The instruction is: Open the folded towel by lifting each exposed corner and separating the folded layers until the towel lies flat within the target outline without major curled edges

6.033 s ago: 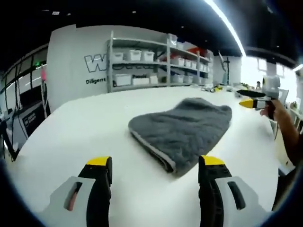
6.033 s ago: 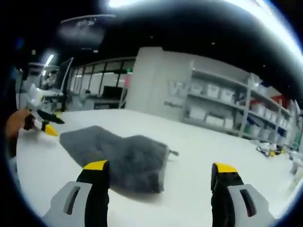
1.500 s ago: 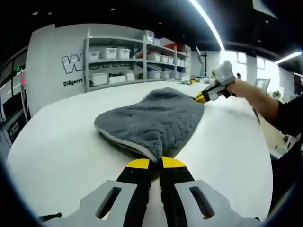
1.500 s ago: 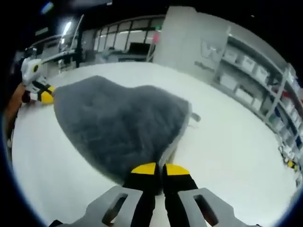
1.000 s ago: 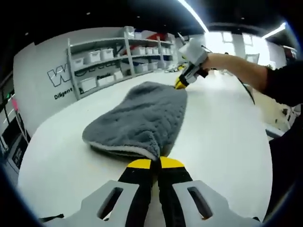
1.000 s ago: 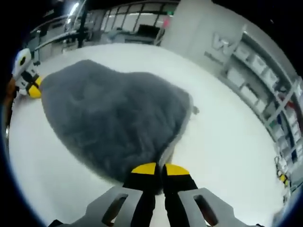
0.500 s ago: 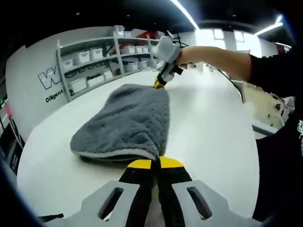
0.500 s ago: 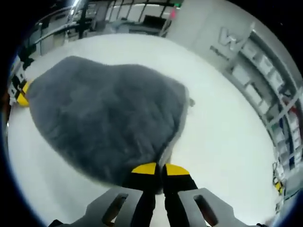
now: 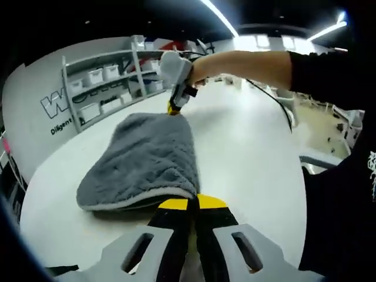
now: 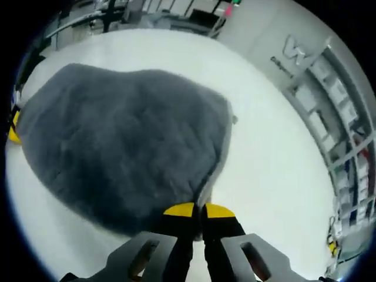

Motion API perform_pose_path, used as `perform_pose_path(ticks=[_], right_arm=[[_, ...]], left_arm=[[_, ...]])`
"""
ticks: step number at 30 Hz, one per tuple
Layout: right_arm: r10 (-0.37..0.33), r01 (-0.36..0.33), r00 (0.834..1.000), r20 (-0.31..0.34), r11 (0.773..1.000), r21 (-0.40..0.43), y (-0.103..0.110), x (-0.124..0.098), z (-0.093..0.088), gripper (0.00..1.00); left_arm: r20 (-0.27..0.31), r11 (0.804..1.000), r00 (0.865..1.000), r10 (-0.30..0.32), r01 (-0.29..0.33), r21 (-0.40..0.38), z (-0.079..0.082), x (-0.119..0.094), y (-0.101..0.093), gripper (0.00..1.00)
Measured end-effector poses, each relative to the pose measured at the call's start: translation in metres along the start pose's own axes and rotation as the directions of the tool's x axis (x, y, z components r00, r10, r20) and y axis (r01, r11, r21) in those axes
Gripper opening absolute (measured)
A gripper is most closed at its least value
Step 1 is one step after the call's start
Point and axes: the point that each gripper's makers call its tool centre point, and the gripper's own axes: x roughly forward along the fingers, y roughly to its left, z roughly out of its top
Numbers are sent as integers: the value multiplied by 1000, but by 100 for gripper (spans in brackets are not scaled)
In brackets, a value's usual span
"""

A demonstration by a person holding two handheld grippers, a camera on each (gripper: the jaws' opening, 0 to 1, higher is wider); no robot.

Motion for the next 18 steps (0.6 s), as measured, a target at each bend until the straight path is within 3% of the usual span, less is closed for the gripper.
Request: perform_pose_path(ticks=[9, 10, 18], right_arm=[[-4, 3, 1000, -16, 999, -40, -6, 8, 10, 0], [-9, 9, 1000, -7, 997, -78, -6, 10, 13, 0], [17, -18, 1000, -11, 996, -82, -10, 15, 19, 0]], left_arm=[[23, 1000, 1000, -20, 20, 4, 8, 9, -17, 1], [27, 1000, 999, -20, 19, 8, 9, 10, -19, 1], [27, 998, 999, -25, 24, 59, 14, 15, -32, 1]])
